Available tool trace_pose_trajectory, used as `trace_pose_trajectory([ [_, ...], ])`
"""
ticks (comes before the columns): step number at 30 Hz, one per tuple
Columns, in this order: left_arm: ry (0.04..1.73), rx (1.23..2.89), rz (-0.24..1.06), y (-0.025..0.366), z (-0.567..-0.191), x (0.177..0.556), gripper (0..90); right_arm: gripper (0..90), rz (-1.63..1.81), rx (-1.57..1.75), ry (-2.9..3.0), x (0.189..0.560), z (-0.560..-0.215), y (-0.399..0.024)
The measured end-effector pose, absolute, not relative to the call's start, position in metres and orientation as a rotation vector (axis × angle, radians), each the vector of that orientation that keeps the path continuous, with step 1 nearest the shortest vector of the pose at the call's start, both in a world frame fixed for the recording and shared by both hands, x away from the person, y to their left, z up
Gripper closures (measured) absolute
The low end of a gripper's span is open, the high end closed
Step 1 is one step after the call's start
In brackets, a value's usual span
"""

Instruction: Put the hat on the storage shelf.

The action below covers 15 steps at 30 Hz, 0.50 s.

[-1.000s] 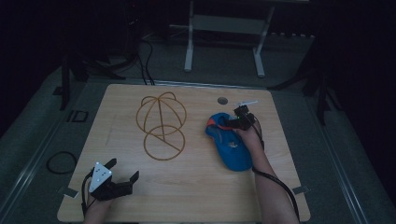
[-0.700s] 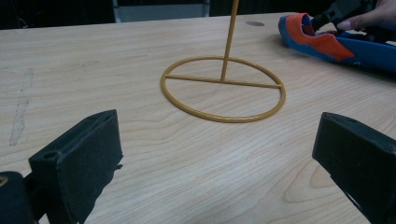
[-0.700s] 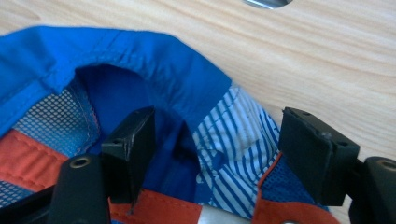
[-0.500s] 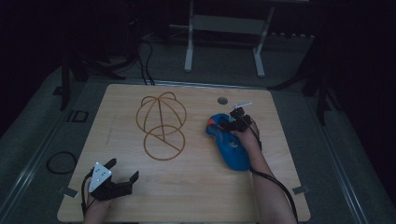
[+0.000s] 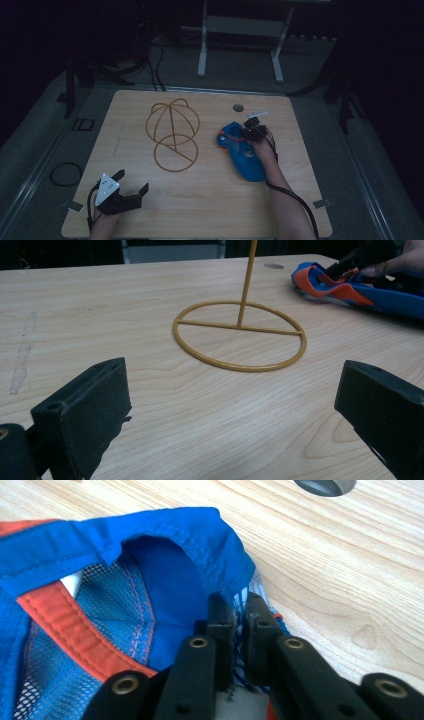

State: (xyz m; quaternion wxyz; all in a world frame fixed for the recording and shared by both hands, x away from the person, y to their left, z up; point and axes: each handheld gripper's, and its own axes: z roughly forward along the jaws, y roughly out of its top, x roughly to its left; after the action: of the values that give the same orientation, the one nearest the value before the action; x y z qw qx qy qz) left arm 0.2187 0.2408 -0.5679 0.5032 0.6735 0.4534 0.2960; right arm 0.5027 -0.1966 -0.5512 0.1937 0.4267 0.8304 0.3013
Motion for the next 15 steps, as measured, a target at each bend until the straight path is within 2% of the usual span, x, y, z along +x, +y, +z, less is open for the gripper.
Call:
trace_pose_trajectory([
  [15,1.101,1.621,0.730,0.240,-0.568,0.219,1.8,87.4,0.968,1.186,2.171,0.476,-0.519,-0.206],
])
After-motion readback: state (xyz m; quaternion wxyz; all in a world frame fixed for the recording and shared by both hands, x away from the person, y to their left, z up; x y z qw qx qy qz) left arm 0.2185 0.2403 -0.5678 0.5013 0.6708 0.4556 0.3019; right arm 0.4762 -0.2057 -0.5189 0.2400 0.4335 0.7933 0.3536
